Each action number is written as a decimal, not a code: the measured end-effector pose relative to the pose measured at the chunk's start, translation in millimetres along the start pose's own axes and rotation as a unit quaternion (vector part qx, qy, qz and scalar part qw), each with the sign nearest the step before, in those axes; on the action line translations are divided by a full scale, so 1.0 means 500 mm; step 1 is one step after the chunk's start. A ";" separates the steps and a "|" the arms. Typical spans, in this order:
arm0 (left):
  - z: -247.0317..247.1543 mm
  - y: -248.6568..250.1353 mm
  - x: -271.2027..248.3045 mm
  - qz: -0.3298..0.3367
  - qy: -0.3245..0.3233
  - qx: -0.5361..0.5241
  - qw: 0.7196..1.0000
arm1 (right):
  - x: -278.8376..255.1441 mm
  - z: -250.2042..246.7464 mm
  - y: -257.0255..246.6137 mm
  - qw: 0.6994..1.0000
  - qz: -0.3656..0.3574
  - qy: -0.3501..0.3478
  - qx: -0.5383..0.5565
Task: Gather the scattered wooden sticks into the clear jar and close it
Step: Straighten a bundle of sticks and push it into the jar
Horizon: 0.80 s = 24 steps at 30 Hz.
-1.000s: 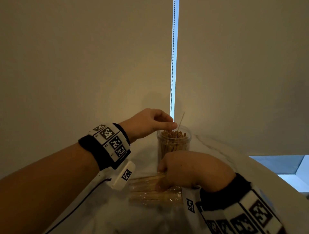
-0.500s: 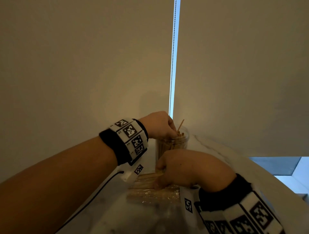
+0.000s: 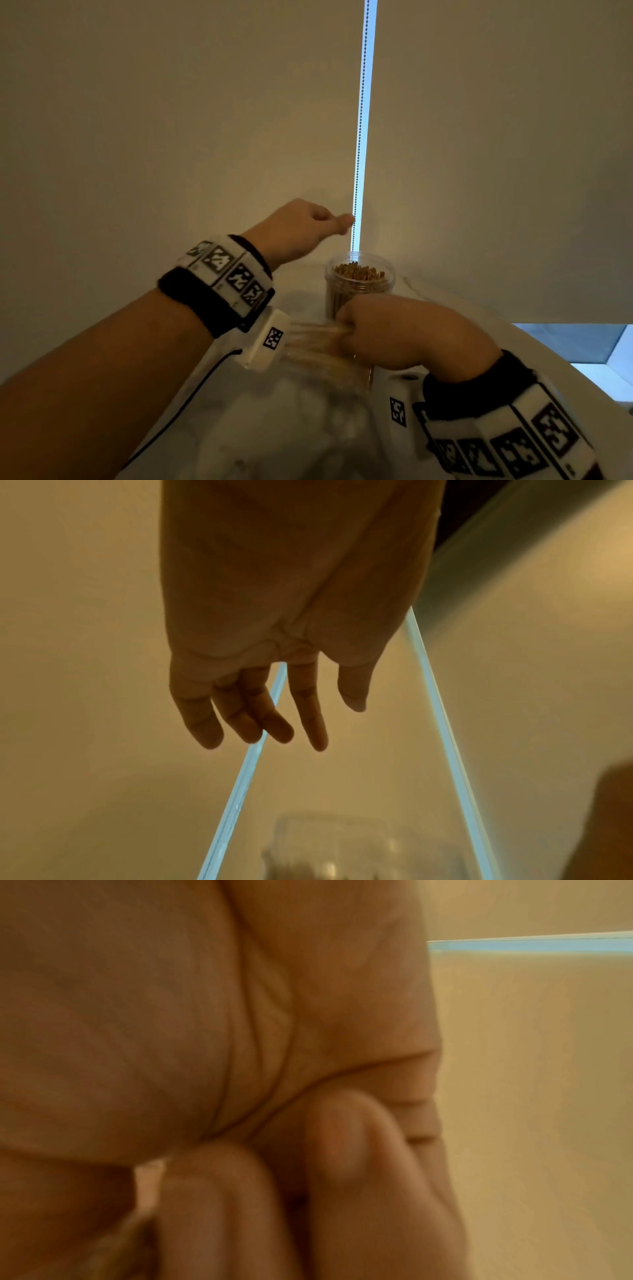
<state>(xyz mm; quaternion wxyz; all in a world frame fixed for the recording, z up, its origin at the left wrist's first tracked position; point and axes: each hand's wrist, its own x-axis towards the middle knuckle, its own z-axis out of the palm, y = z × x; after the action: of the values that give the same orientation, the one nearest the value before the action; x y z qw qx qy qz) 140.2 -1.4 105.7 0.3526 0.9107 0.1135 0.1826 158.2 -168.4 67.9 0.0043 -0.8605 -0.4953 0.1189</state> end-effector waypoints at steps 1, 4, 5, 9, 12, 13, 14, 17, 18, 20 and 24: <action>-0.022 -0.006 -0.015 -0.011 0.018 -0.023 1.000 | 0.001 -0.001 0.005 1.000 0.003 0.011 0.010; -0.067 -0.038 -0.068 -0.036 0.064 -0.086 0.994 | 0.002 -0.006 0.013 0.992 0.002 0.079 0.100; -0.070 -0.052 -0.080 -0.050 0.091 -0.105 0.989 | 0.004 -0.008 0.013 0.984 0.000 0.113 0.138; -0.044 -0.085 -0.115 -0.149 0.129 -0.227 0.954 | 0.016 -0.010 0.000 0.930 0.009 0.262 0.256; -0.014 -0.089 -0.123 -0.162 0.025 -0.400 0.902 | 0.027 -0.004 -0.020 0.905 -0.013 0.269 0.329; -0.007 -0.089 -0.124 -0.157 0.017 -0.438 0.885 | 0.029 -0.002 -0.027 0.899 -0.018 0.263 0.349; -0.002 -0.090 -0.124 -0.151 0.029 -0.456 0.877 | 0.031 0.001 -0.032 0.894 -0.019 0.266 0.360; 0.007 -0.098 -0.114 -0.131 0.091 -0.448 0.880 | 0.042 0.012 -0.034 0.866 0.000 0.314 0.389; 0.007 -0.101 -0.112 -0.128 0.108 -0.441 0.882 | 0.046 0.015 -0.034 0.854 0.006 0.337 0.396; 0.008 -0.106 -0.109 -0.127 0.126 -0.441 0.880 | 0.056 0.022 -0.034 0.844 0.012 0.385 0.372; 0.022 -0.117 -0.100 -0.156 0.120 -0.496 0.846 | 0.065 0.032 -0.043 0.835 -0.002 0.462 0.300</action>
<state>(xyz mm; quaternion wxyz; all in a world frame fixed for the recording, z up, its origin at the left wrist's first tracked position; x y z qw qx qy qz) 94.6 17.6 45.5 0.7648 0.5558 0.1897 0.2650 152.1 -131.5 48.4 0.4906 -0.7708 -0.3777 -0.1502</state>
